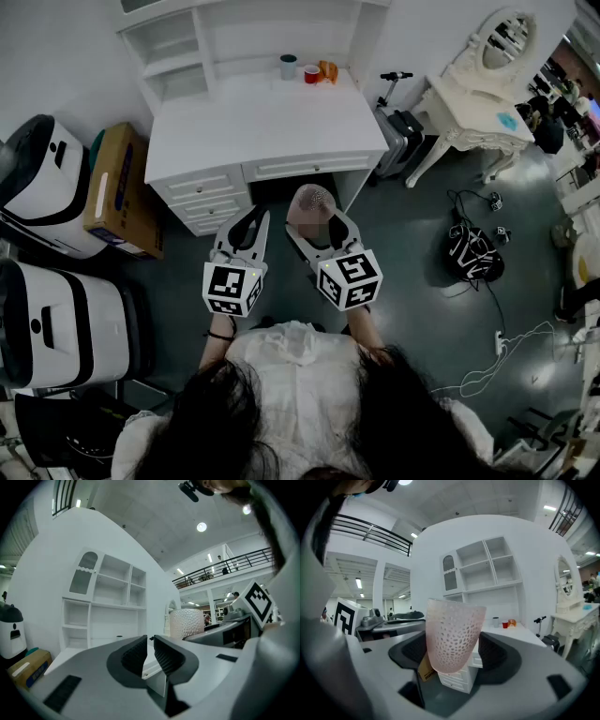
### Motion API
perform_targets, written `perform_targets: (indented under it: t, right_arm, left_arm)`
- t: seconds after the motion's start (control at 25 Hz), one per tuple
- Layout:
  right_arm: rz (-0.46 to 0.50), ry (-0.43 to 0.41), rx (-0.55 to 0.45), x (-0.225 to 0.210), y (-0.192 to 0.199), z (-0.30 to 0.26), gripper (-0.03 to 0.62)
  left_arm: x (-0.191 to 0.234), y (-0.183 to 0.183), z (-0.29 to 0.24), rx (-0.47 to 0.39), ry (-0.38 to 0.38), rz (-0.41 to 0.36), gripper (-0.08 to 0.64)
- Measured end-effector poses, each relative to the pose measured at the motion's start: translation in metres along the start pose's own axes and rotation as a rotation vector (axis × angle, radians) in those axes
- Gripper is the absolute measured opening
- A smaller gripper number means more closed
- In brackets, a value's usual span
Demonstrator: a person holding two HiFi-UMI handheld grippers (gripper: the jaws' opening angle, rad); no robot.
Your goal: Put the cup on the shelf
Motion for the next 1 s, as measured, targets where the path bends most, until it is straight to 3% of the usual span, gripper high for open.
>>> perform_targets:
  t: [0.4, 1.0]
  right_arm:
    - [-0.041, 0.005, -0.007, 0.015, 0.003, -0.011, 0.339]
    - [-0.088, 0.094, 0.013, 0.017, 0.024, -0.026, 0.339]
  left_arm:
    - [0.019, 0.005, 0.009, 0.013, 0.017, 0.012, 0.044]
    - [0.052, 0.025, 0.013, 0.061, 0.059, 0.017, 0.044]
Point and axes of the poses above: the fingertips, and each gripper's own axes: z backward along the fingers, x to its left, y out of its underside, the point moved 2 cm from there along z, backward along the fingers, and after that the axes turned 4 degrees about -y, right-handed, at the moved point
